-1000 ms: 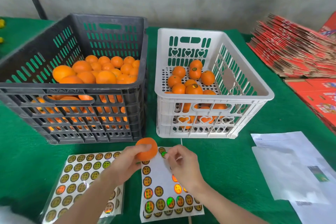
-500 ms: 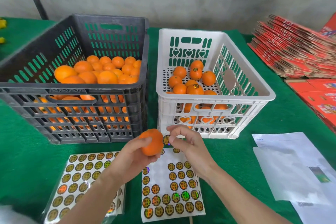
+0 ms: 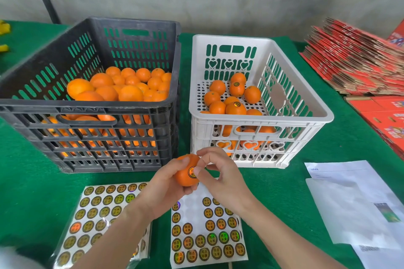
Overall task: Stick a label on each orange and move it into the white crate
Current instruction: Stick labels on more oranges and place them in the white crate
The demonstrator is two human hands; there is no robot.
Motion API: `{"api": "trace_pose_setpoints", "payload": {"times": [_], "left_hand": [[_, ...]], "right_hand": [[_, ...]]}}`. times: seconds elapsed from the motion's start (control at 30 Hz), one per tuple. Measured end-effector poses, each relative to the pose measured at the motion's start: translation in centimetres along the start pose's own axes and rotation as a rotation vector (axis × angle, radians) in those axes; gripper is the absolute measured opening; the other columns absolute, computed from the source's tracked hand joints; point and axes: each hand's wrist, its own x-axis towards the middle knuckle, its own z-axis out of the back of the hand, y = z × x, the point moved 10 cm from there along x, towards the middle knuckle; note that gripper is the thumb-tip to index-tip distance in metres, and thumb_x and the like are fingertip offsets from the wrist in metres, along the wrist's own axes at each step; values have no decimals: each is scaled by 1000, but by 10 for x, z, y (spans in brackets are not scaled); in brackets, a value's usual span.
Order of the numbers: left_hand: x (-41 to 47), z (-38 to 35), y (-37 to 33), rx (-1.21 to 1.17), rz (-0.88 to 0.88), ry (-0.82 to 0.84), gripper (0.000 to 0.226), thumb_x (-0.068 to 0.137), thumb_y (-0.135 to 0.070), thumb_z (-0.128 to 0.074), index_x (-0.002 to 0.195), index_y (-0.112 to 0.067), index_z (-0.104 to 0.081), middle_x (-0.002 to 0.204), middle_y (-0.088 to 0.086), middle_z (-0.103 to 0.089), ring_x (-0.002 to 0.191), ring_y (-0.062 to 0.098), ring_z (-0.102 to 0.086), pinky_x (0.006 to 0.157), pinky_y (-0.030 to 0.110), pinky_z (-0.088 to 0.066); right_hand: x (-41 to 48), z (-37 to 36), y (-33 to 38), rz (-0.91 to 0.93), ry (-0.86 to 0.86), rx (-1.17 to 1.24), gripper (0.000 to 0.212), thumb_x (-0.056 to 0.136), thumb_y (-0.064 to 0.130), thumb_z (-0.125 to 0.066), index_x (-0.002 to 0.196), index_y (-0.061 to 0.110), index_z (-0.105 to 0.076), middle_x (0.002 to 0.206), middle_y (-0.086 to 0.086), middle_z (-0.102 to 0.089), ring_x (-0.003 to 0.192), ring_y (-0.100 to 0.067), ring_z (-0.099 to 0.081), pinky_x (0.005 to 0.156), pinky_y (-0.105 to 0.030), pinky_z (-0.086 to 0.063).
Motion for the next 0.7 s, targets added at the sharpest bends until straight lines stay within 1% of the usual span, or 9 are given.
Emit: {"api": "trace_pose_setpoints", "payload": {"times": [0.07,0.17,0.3,0.4,0.47,0.53,0.6,0.67,0.7], "left_hand": [[0,-1,-1,27,-3,-2,52,65,-36,-76,108,-11,-58,95,9,-64,86,23,-55,88,41,-41],[-1,-4,-4,72,-9,-6,65,57,-41,-77,110,-10,-54,94,9,-62,88,25,-52,90,42,-36],[-3,-6,-7,155,-16,-11,67,58,-42,-76,110,-9,-49,82,5,-62,79,21,-52,78,37,-39],[-3,-5,-8,180,-19,-36,65,62,-38,-74,113,-9,-46,80,5,-60,75,19,-53,73,33,-40],[-3,-5,-9,206,-24,-41,67,59,-41,-75,111,-10,-45,81,5,-59,74,19,-52,71,33,-39],[-4,-5,-9,240,-25,-51,61,65,-40,-72,111,-10,-44,85,8,-59,76,20,-51,70,33,-39],[-5,-3,-8,260,-13,-54,56,70,-42,-66,109,-11,-43,91,11,-57,79,23,-49,69,32,-38],[-6,-2,-5,235,11,-57,53,72,-43,-69,106,-10,-46,84,7,-61,72,18,-52,63,28,-41],[-6,-3,-3,196,28,-53,53,73,-44,-73,106,-10,-49,80,5,-63,68,16,-55,59,25,-44]], "right_hand": [[-1,1,4,51,-25,-66,16,87,11,-62,76,21,-56,114,7,-51,111,-6,-49,98,-33,-42],[-2,2,11,148,-55,-209,9,87,11,-62,80,14,-57,115,4,-50,112,-9,-48,96,-28,-41],[-2,0,11,190,-43,-326,6,89,16,-60,85,11,-57,112,3,-51,106,-10,-49,89,-20,-40],[-2,0,10,190,-33,-354,7,90,18,-58,87,13,-56,109,4,-51,99,-7,-50,85,-25,-45],[-1,-1,8,173,-25,-351,7,89,18,-60,85,13,-55,106,4,-51,95,-7,-51,83,-29,-47],[-1,0,7,148,-29,-314,10,87,16,-63,81,15,-55,102,2,-53,92,-10,-54,81,-33,-50],[0,5,4,96,-56,-258,19,84,19,-68,81,26,-50,98,5,-55,87,-11,-58,77,-34,-53],[2,10,-9,-58,-56,-127,35,77,26,-74,91,37,-43,97,11,-56,78,-10,-61,72,-30,-55],[2,12,-18,-147,-39,-10,41,76,28,-76,99,38,-43,97,9,-59,74,-11,-63,70,-29,-55]]}}
